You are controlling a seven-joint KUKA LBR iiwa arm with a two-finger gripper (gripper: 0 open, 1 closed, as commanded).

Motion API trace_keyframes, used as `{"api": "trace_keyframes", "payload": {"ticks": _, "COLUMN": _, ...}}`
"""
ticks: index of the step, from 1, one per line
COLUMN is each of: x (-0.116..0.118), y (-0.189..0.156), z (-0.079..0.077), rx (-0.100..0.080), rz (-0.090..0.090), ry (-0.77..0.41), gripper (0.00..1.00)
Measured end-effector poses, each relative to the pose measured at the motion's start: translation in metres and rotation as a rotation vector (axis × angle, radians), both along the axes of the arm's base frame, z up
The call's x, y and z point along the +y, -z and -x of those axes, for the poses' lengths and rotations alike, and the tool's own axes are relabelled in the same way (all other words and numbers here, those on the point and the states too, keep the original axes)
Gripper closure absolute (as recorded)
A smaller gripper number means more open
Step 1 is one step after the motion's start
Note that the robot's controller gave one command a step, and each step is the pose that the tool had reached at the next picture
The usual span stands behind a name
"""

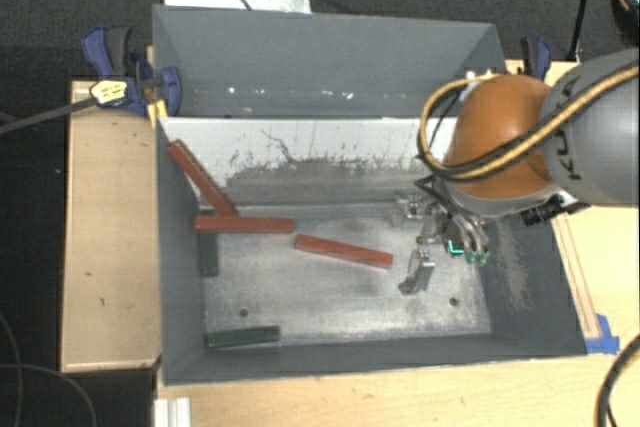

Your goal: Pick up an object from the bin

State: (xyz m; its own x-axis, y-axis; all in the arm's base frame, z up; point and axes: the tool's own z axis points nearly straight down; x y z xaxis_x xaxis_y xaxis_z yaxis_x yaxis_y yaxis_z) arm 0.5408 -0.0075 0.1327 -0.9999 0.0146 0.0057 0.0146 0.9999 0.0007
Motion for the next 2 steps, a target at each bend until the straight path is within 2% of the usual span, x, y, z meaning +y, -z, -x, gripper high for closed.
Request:
{"api": "trace_keyframes", "payload": {"ticks": 1, "x": 0.0326, "y": 0.0661, "z": -0.0265, "rx": -0.002, "rz": -0.001, "ry": -0.068, "gripper": 0.0}}
{"api": "trace_keyframes", "payload": {"ticks": 2, "x": 0.0307, "y": 0.0621, "z": -0.0267, "rx": -0.005, "rz": 0.0, "ry": -0.065, "gripper": 1.0}}
